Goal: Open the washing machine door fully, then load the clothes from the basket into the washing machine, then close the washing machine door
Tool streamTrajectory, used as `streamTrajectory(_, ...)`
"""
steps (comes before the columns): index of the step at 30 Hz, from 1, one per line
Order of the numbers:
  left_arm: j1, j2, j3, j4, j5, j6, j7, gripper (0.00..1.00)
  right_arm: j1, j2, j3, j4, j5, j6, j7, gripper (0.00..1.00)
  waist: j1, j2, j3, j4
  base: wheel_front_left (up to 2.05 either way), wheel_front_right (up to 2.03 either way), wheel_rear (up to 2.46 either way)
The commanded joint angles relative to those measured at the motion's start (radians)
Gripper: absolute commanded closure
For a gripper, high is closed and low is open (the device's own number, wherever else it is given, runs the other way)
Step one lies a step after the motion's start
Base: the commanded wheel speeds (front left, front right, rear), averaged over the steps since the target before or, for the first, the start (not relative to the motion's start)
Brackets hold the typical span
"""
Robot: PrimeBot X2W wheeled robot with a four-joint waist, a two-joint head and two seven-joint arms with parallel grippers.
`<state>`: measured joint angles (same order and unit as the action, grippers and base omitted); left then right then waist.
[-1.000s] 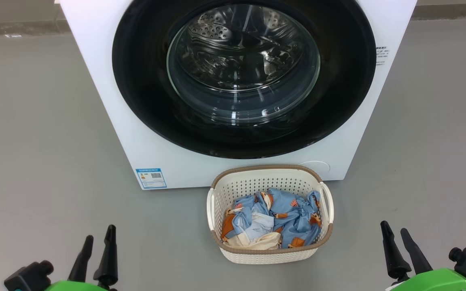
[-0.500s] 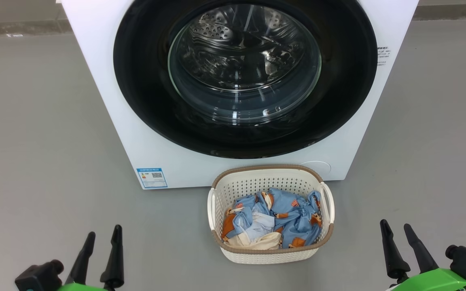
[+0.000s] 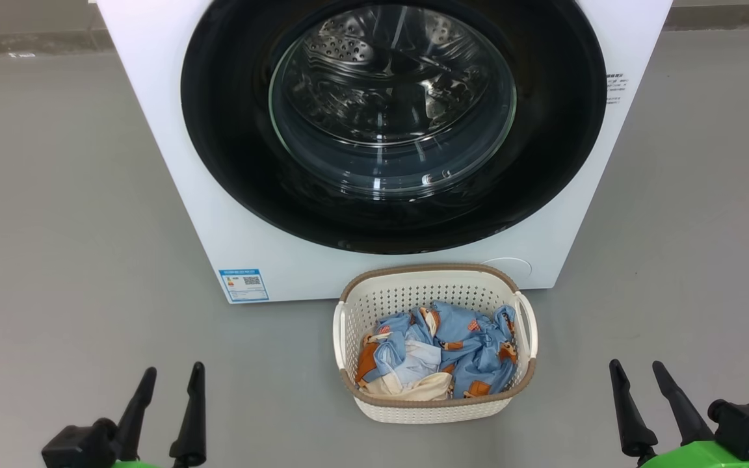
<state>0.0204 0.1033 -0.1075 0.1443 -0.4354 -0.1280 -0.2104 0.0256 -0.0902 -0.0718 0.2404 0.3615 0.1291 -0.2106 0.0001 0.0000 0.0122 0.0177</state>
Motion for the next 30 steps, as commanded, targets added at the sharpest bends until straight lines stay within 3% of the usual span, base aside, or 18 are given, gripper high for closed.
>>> streamTrajectory(1, -0.018, 0.021, 0.026, -0.032, 0.029, -0.002, -0.016, 0.00, -0.005, -0.015, 0.019, -0.029, -0.032, 0.001, -0.016, 0.00, -0.0001, 0.0000, -0.001, 0.000, 0.00, 0.00, 0.00)
streamTrajectory(13, -0.013, 0.028, 0.019, -0.041, 0.165, -0.003, -0.051, 0.00, 0.009, -0.022, 0.011, -0.045, -0.169, 0.002, -0.051, 0.00, -0.0001, 0.0000, 0.000, 0.003, 0.00, 0.00, 0.00)
streamTrajectory(30, -0.027, 0.018, 0.054, -0.017, 0.174, -0.003, -0.051, 0.00, 0.011, -0.014, -0.012, -0.055, -0.174, 0.002, -0.051, 0.00, -0.0001, 0.0000, 0.015, -0.002, 0.00, 0.00, 0.00)
